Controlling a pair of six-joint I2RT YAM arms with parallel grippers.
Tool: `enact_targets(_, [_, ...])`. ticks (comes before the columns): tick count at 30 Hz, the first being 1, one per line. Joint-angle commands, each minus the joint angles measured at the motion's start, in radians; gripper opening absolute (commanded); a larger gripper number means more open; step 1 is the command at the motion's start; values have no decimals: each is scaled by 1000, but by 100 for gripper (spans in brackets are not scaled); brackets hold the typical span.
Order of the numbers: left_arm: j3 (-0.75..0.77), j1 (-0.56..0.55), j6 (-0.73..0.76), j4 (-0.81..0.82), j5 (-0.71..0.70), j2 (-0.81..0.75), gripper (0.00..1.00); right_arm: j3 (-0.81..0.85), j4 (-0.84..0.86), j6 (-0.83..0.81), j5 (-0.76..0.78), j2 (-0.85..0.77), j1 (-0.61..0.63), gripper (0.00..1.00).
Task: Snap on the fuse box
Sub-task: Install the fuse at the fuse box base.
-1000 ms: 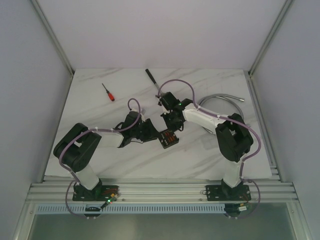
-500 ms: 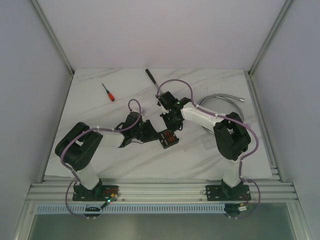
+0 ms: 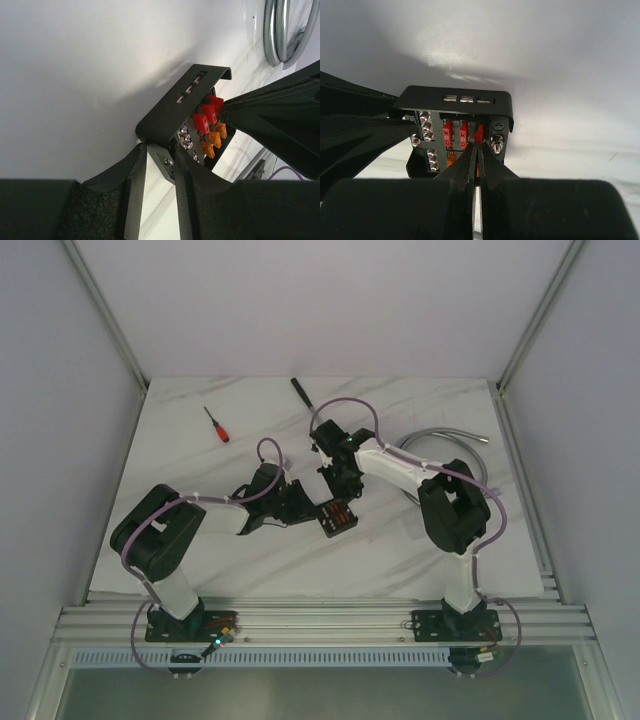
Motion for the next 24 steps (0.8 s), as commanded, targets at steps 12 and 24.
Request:
enact_targets(12, [28,-17,12,-12,10,34,36,-12,69,16,134,397,9,0])
enact_targets(24, [21,-17,25,-46,-18,-23,41,-142,156,9,44,-23,35,3])
